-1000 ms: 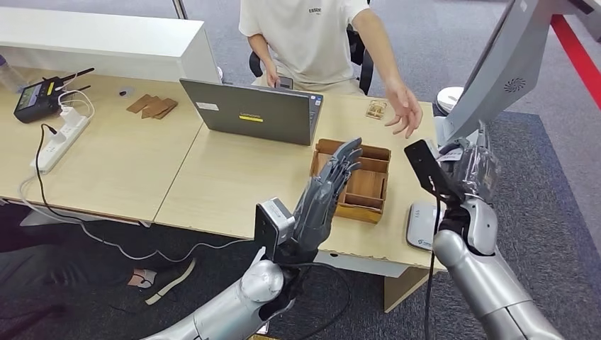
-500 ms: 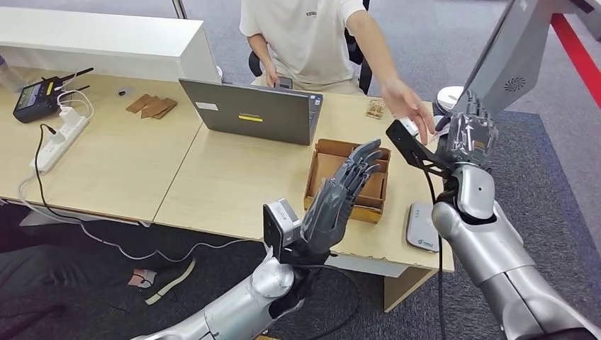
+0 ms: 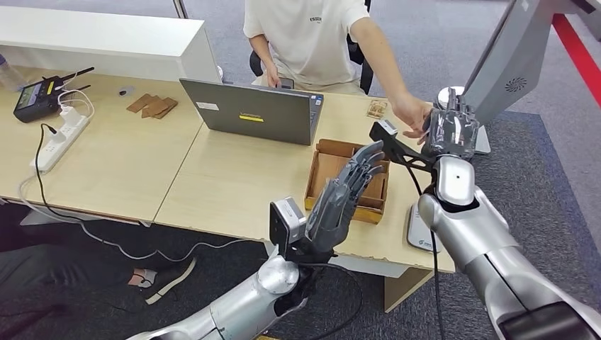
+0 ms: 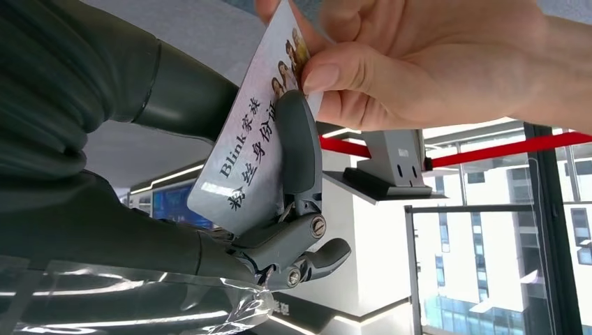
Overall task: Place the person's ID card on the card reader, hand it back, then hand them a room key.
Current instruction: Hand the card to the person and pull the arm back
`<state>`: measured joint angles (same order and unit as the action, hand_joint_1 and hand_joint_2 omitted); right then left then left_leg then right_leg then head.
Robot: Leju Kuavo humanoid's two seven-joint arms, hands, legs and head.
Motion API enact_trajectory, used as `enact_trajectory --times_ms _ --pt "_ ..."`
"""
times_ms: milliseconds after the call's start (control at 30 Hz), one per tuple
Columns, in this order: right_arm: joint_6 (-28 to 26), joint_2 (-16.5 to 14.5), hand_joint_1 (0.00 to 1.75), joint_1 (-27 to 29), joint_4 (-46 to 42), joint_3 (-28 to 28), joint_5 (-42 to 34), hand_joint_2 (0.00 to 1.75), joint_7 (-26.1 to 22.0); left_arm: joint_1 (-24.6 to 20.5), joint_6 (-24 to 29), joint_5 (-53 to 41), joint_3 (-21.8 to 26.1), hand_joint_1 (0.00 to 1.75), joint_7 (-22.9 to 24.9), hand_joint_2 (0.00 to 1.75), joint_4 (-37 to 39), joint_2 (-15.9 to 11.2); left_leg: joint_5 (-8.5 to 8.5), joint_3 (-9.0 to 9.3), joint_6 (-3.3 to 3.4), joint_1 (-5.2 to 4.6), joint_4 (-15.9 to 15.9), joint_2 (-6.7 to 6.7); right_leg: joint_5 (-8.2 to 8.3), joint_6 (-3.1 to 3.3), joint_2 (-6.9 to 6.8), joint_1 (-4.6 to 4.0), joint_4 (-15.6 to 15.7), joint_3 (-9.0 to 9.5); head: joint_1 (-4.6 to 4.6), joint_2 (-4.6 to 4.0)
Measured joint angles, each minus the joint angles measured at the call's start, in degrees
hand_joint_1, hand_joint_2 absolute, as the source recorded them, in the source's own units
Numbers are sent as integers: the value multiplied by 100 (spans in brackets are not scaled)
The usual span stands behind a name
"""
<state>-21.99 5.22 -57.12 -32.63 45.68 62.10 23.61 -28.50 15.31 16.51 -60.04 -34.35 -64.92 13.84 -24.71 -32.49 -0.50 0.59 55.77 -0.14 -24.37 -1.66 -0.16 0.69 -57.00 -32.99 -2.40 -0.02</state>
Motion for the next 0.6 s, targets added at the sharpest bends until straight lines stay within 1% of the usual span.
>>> enact_trajectory --times_ms 133,267,400,600 --pt "21 -70 175 -13 143 54 4 175 4 0 57 10 -3 0 27 0 5 0 0 -1 0 0 0 0 0 0 0 0 0 -1 -1 0" --pt "16 -96 2 -16 223 112 -3 175 25 1 64 10 -7 0 71 0 4 0 0 -2 0 0 0 0 -2 -1 -2 0 0 -1 0 0" --pt "-64 -105 0 -17 287 145 -52 175 51 2 66 10 -9 0 115 0 3 0 -1 -2 0 0 0 0 -2 -1 0 0 0 -2 -1 0" --pt "-425 -99 0 -32 298 139 -301 175 0 6 72 -21 -9 0 138 0 3 0 -1 0 0 0 0 0 -1 -1 0 0 0 -2 -1 0"
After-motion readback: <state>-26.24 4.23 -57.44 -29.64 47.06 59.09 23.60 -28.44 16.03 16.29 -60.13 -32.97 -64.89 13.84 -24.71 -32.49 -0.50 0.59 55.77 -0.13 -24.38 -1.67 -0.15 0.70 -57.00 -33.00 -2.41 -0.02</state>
